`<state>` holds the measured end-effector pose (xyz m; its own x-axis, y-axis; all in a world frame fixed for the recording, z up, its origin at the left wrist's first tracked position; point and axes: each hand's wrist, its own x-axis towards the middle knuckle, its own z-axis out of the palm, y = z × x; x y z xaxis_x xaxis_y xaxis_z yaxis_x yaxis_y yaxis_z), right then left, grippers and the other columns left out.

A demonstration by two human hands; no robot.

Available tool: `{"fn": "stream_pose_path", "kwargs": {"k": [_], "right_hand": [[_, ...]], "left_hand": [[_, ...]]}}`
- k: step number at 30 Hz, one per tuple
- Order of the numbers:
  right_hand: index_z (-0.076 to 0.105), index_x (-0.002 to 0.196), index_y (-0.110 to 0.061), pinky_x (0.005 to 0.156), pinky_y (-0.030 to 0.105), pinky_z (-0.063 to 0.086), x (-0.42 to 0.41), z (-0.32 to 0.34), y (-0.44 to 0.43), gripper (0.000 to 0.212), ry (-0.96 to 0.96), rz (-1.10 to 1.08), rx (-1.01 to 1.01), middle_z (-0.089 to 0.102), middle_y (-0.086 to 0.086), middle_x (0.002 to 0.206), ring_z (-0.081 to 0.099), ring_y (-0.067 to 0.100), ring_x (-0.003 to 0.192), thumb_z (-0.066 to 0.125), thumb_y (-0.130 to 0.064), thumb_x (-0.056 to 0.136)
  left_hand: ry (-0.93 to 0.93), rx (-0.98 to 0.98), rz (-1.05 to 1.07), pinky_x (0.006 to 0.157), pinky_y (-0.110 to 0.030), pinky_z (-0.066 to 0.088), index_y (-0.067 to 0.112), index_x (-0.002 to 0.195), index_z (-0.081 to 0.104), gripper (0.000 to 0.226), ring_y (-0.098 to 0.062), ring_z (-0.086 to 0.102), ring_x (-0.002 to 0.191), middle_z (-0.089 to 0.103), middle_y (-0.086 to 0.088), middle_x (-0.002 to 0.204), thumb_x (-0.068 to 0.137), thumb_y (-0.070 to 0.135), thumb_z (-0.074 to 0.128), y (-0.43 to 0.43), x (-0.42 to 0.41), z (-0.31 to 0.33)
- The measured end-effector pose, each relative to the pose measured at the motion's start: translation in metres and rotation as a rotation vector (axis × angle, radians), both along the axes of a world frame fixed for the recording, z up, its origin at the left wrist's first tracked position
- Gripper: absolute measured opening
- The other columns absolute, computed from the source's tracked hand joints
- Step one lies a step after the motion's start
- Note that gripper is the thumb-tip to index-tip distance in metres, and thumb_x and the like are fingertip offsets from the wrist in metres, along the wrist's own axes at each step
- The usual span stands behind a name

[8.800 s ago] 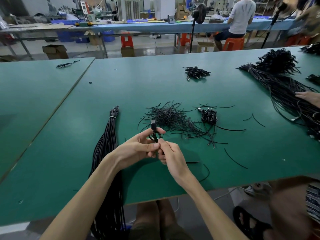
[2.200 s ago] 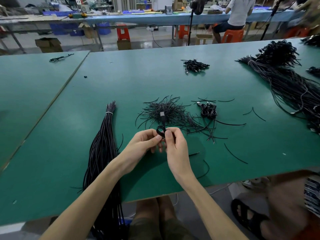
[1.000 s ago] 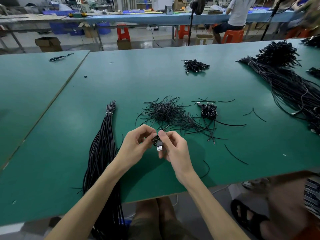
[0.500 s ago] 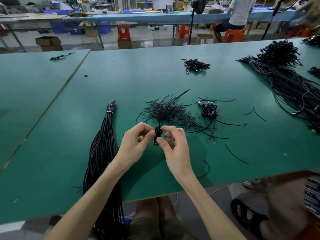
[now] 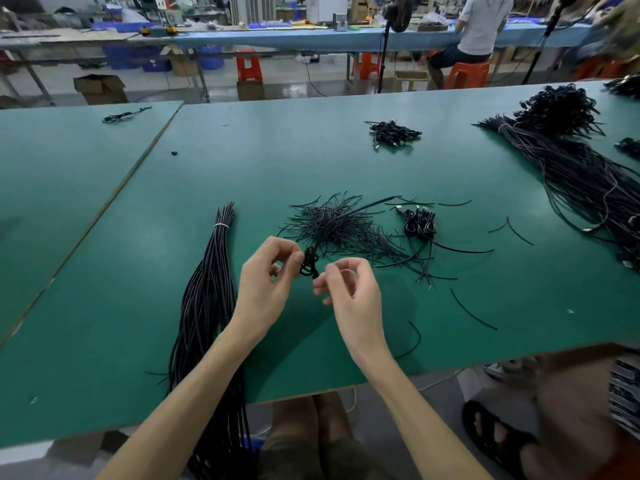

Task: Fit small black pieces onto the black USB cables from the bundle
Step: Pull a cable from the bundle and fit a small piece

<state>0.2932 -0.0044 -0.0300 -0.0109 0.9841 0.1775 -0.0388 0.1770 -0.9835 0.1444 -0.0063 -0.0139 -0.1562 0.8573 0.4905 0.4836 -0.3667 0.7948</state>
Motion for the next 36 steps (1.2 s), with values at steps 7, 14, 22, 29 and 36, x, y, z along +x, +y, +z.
{"fn": "stream_pose_path", "kwargs": {"k": [7, 14, 22, 29, 36], "right_hand": [[0.070, 0.075, -0.008, 0.054, 0.024, 0.046, 0.000, 0.007, 0.000, 0.060, 0.067, 0.156, -0.156, 0.075, 0.013, 0.070, 0.069, 0.021, 0.059, 0.041, -0.048, 0.109], [0.069, 0.098, -0.012, 0.074, 0.018, 0.049, 0.007, 0.001, 0.004, 0.015, -0.011, 0.123, -0.022, 0.069, -0.011, 0.081, 0.061, 0.002, 0.076, 0.069, -0.027, 0.099], [0.067, 0.097, -0.036, 0.079, 0.014, 0.043, 0.010, 0.000, 0.005, 0.028, -0.045, 0.018, 0.041, 0.052, -0.003, 0.096, 0.051, 0.000, 0.083, 0.075, -0.009, 0.092], [0.065, 0.099, -0.038, 0.080, 0.017, 0.047, 0.006, 0.002, 0.001, 0.037, -0.073, -0.040, 0.110, 0.053, 0.001, 0.107, 0.054, 0.001, 0.085, 0.074, -0.002, 0.091], [0.066, 0.111, -0.028, 0.072, 0.033, 0.050, 0.006, -0.001, 0.003, 0.021, -0.024, 0.026, 0.038, 0.060, 0.000, 0.091, 0.058, 0.012, 0.080, 0.074, -0.017, 0.095]], "left_hand": [[0.253, 0.102, -0.022, 0.067, -0.011, 0.041, 0.008, 0.090, 0.062, 0.010, -0.004, 0.059, 0.077, 0.058, 0.008, 0.086, 0.097, 0.001, 0.065, 0.000, 0.005, -0.003], [0.303, 0.136, 0.010, 0.073, -0.009, 0.040, 0.007, 0.093, 0.062, 0.007, -0.002, 0.054, 0.079, 0.057, 0.007, 0.087, 0.099, 0.004, 0.065, 0.000, 0.005, -0.005], [0.123, -0.025, -0.054, 0.062, -0.014, 0.036, 0.014, 0.089, 0.063, 0.012, -0.009, 0.049, 0.065, 0.056, 0.013, 0.072, 0.100, 0.009, 0.064, -0.002, 0.012, -0.003], [0.037, -0.108, -0.114, 0.058, -0.022, 0.033, 0.018, 0.087, 0.060, 0.017, -0.007, 0.041, 0.059, 0.052, 0.017, 0.063, 0.103, 0.016, 0.061, -0.001, 0.012, -0.004], [-0.023, 0.000, -0.002, 0.065, -0.036, 0.047, 0.014, 0.092, 0.061, 0.010, -0.016, 0.054, 0.068, 0.060, 0.008, 0.076, 0.102, 0.011, 0.063, -0.001, 0.010, -0.003]]}}
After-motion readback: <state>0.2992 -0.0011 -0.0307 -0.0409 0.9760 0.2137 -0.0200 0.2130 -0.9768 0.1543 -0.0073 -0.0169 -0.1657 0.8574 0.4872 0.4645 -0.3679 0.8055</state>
